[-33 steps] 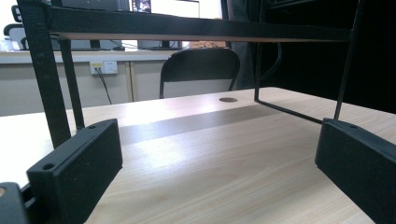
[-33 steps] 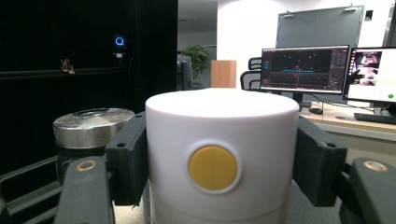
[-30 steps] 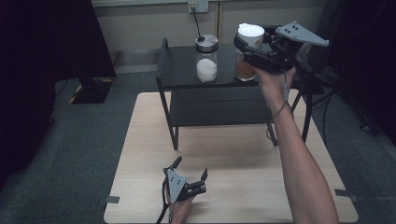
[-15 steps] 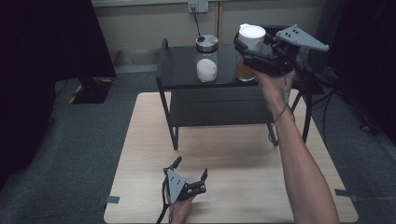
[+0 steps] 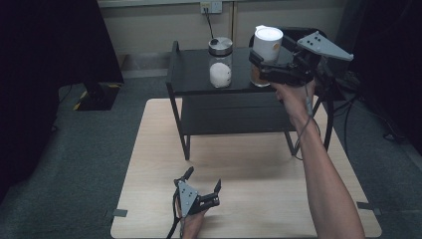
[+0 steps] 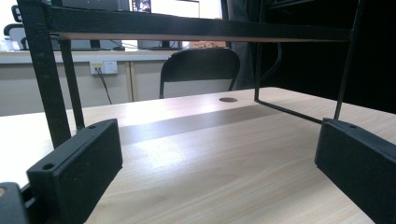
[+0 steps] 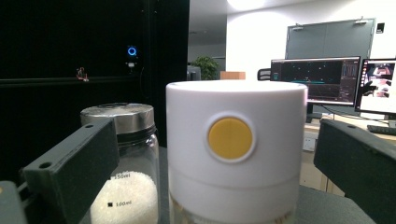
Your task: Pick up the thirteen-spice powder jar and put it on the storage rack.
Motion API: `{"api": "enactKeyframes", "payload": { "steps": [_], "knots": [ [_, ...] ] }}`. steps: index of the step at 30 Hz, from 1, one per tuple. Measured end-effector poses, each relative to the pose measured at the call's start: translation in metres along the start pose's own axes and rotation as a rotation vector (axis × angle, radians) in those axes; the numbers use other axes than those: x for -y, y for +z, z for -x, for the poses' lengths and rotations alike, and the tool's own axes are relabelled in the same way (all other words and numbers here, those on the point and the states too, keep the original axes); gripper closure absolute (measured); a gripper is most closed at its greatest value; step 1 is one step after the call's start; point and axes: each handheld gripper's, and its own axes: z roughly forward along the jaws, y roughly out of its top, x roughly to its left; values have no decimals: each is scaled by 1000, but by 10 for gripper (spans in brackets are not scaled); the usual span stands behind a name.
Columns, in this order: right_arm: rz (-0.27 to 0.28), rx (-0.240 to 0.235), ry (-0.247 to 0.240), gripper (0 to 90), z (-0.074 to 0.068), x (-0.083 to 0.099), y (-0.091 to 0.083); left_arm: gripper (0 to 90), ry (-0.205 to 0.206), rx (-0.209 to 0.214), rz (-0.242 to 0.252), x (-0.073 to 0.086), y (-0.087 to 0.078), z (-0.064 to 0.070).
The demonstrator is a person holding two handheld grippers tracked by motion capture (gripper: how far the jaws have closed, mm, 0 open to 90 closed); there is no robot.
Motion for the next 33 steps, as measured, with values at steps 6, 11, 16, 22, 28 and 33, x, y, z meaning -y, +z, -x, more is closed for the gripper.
{"api": "enactKeyframes", "payload": {
  "steps": [6,11,16,22,28,33],
  "knots": [
    [9,14,-9,0,-6,4,-13,3,0,-1,0,0,0,0],
    [23,0,-16,0,-10,6,-22,3,0,-1,0,0,0,0],
    [31,-13,-27,0,-14,10,-29,3,0,-1,0,0,0,0],
    [25,-17,-33,0,-17,15,-37,3,1,-1,0,0,0,0],
    [29,-21,-38,0,-18,23,-47,2,1,-1,1,0,0,0],
    [33,-30,-49,0,-21,29,-56,2,0,-1,1,0,0,0]
  ]
}}
